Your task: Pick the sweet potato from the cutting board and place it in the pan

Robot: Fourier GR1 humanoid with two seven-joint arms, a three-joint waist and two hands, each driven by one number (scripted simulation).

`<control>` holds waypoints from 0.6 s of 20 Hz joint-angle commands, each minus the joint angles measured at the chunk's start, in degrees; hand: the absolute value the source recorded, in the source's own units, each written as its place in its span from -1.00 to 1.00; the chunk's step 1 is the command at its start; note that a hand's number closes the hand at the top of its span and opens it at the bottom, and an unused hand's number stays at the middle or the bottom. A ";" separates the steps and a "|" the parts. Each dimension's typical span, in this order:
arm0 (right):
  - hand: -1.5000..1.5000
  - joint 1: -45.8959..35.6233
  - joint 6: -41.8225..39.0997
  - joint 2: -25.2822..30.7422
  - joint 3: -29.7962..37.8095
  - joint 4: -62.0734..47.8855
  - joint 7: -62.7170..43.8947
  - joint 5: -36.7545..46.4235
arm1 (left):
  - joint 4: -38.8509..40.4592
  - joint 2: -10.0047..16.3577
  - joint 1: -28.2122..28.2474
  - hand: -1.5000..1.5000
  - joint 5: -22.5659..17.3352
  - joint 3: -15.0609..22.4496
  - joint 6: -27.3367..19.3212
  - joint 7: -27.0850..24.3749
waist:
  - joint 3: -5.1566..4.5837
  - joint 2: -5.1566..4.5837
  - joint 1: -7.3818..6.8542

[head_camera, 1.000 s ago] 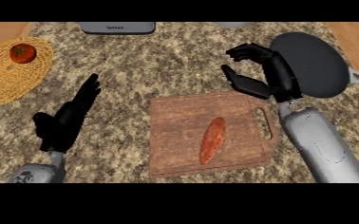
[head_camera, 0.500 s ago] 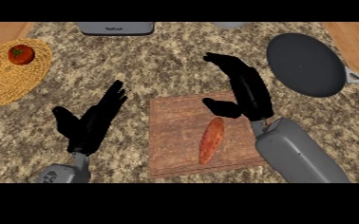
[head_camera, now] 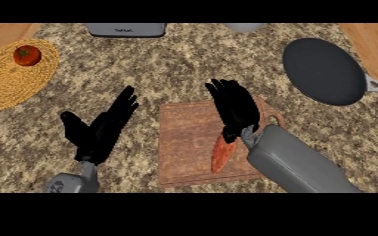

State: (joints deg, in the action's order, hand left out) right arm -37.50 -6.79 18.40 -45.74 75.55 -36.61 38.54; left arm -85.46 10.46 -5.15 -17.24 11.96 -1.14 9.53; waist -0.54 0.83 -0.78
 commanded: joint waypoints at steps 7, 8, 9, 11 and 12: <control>-1.00 -6.98 -32.86 -17.91 -4.19 -9.95 -29.33 -6.41 | -0.63 -0.63 0.31 0.00 0.13 0.33 0.28 -0.54 | 0.27 -0.60 -0.61; -1.00 -8.15 -35.12 -18.00 -3.61 -9.14 -31.57 -8.42 | -2.41 0.46 -0.34 0.00 -0.16 0.12 0.10 2.25 | 0.32 -0.26 -0.80; -1.00 -6.53 -34.70 -18.07 -4.38 -10.08 -32.12 -8.62 | -1.90 -0.51 -1.82 0.00 -0.29 -0.17 -1.23 3.70 | 0.39 -0.46 -0.03; -1.00 -7.05 -33.96 -18.17 -5.45 -12.75 -33.66 -9.97 | -0.23 -0.22 -1.59 0.00 -0.71 -0.90 0.44 1.18 | 0.36 -0.76 -0.62; -1.00 -5.78 -33.50 -18.20 -5.91 -12.01 -36.16 -11.18 | -1.94 1.04 1.32 0.00 0.05 0.22 1.26 1.14 | 0.36 -0.42 -1.06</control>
State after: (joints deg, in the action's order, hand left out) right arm -43.94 -33.05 3.49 -49.83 65.74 -57.96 30.68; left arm -86.60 10.54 -5.72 -17.46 11.73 -0.95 10.94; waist -0.24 0.49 -1.37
